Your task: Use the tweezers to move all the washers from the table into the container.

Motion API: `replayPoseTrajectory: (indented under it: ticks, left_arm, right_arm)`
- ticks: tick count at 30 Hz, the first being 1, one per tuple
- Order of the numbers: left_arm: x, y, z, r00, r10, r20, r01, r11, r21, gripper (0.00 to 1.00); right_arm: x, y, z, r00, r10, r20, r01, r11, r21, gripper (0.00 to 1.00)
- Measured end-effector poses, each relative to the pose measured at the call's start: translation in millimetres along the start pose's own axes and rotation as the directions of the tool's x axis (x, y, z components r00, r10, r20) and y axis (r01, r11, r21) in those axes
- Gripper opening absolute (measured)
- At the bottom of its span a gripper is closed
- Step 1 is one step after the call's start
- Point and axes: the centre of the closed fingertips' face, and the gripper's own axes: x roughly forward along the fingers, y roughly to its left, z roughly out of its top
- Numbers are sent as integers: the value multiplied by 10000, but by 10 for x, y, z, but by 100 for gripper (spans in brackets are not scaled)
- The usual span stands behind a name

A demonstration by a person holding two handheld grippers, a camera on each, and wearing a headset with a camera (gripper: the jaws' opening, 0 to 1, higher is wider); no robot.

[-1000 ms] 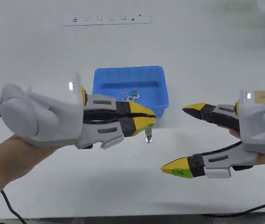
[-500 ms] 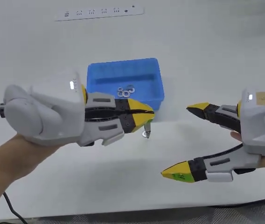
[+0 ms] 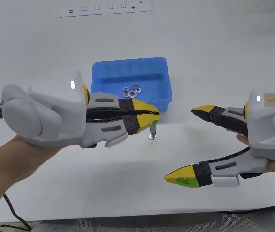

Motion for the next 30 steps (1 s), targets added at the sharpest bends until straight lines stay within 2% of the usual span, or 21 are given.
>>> replayPoseTrajectory:
  ticks: [5,10,12,16,19,22,26,27,30]
  left_arm:
    - [10,-9,-35,9999,-63,-98,63,10000,35,5]
    - [1,-41,-41,9998,-178,-20,178,9998,129,5]
    - [-4,-71,-47,9994,-347,-62,347,9994,-65,5]
    - [-6,-29,-57,9995,-242,-201,234,9988,-435,5]
    - [4,-18,-58,9992,-262,-294,249,9987,-443,5]
    - [24,-48,-52,9984,-422,-383,409,9986,-328,5]
    - [31,-44,-58,9984,-425,-368,409,9982,-436,5]
    - [31,-43,-61,9984,-435,-373,418,9981,-452,5]
    - [35,-49,-59,9984,-441,-364,422,9978,-515,5]
  right_arm:
    - [2,20,-8,10000,40,-21,-40,10000,37,99]
    - [0,48,-13,9999,128,-30,-127,9999,75,97]
    - [6,61,-6,9998,196,-24,-196,9998,2,94]
    - [74,73,29,9993,376,-73,-378,9990,-255,87]
    - [142,76,73,9983,573,-97,-577,9972,-478,77]
    - [210,55,116,9970,749,-205,-761,9948,-682,56]
    - [308,37,169,9938,1037,-393,-1079,9861,-1260,48]
    - [335,49,170,9912,1239,-457,-1293,9813,-1429,47]
    - [405,48,137,9863,1551,-562,-1617,9762,-1442,45]
